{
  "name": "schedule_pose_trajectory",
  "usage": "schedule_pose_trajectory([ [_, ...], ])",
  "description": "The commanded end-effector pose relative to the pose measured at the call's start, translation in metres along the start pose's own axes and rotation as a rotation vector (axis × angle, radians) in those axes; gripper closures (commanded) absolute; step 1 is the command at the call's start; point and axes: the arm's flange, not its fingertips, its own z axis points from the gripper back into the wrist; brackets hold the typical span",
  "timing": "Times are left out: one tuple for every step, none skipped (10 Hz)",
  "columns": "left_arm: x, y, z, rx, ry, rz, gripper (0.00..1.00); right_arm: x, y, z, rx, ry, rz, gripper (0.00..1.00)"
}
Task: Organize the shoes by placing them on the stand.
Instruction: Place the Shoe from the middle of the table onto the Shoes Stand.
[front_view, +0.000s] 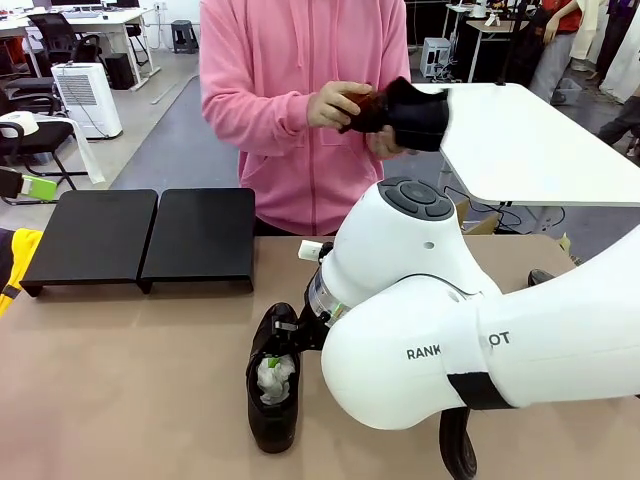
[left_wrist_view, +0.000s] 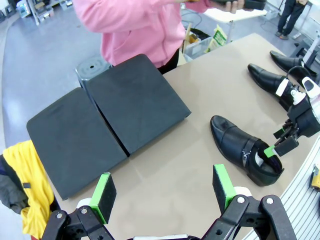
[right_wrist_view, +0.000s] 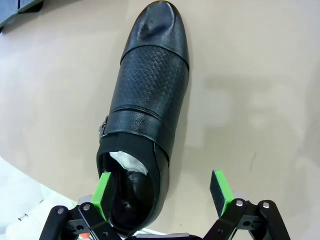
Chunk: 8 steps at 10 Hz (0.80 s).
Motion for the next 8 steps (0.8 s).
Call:
schedule_pose_trajectory([
  [-0.001,0.001,0.001,-0.009,-0.002,-0.011,0.0,0.0,0.003,-0.002,-0.001,-0.025,-0.017,0.0],
  [0.0,0.0,0.0,0.0,0.0,0.0,0.0,0.0,0.0,0.0,0.0,0.0,0.0,0.0],
  [0.005,-0.028,-0.026,-0.031,0.027,-0.055,0.0,-0.017,-0.006,0.014,-0.003,-0.019,-0.016,0.0],
  [0.007,-0.061,-0.054,-0.066,0.075,-0.106,0.0,-0.022,-0.025,0.052,-0.073,-0.122,-0.075,0.0],
  [0.008,-0.087,-0.076,-0.067,0.108,-0.099,0.0,-0.023,-0.041,0.081,-0.141,-0.191,-0.122,0.0],
  [0.011,-0.11,-0.092,-0.073,0.109,-0.073,0.0,-0.021,-0.058,0.103,-0.183,-0.228,-0.176,0.0],
  [0.013,-0.128,-0.102,-0.037,0.116,-0.006,0.0,-0.019,-0.076,0.121,-0.217,-0.254,-0.235,0.0],
  [0.013,-0.143,-0.111,-0.025,0.218,0.117,0.0,-0.016,-0.096,0.136,-0.267,-0.264,-0.305,0.0],
])
